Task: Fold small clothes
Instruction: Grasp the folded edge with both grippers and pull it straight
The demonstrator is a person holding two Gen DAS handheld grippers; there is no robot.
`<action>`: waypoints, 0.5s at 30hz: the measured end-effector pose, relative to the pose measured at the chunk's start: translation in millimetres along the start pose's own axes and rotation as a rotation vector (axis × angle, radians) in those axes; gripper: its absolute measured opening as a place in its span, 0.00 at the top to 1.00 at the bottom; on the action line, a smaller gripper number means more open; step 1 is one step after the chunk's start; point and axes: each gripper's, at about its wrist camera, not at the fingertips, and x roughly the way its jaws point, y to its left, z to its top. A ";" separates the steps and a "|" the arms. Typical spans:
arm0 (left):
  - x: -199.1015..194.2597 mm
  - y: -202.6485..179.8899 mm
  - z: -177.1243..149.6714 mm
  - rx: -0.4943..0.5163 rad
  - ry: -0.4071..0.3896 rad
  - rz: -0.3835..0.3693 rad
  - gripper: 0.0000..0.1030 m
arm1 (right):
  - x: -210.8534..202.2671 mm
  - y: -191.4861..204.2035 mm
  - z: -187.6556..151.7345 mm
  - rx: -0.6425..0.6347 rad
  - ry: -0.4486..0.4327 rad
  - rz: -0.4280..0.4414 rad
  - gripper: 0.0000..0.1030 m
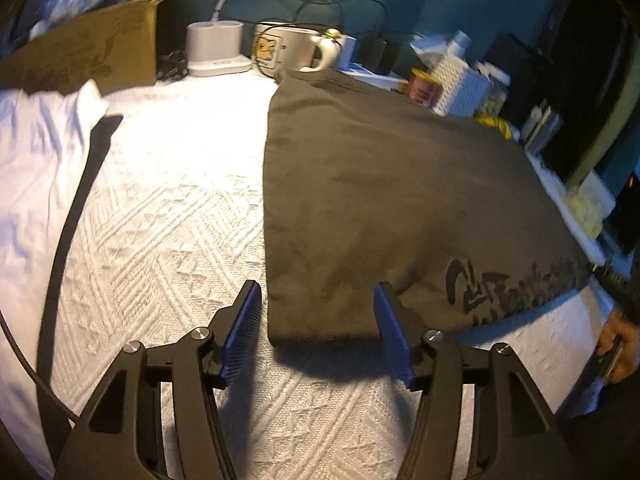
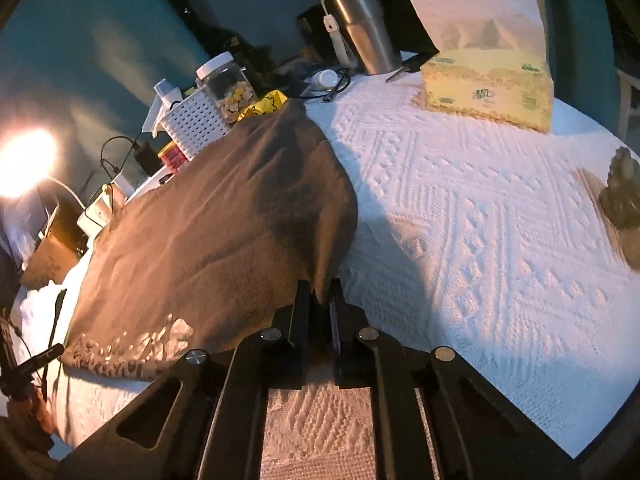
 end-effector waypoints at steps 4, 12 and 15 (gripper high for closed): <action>1.8 -8.2 1.2 0.066 0.016 0.001 0.61 | -2.5 -0.2 2.4 -0.016 0.002 0.006 0.92; -7.9 -14.5 -4.0 0.053 0.046 -0.022 0.88 | -20.5 -2.7 -0.5 -0.016 -0.008 0.015 0.92; -15.9 -20.7 -7.6 0.075 0.044 -0.033 0.88 | -28.9 -3.9 -1.6 -0.023 -0.014 0.003 0.92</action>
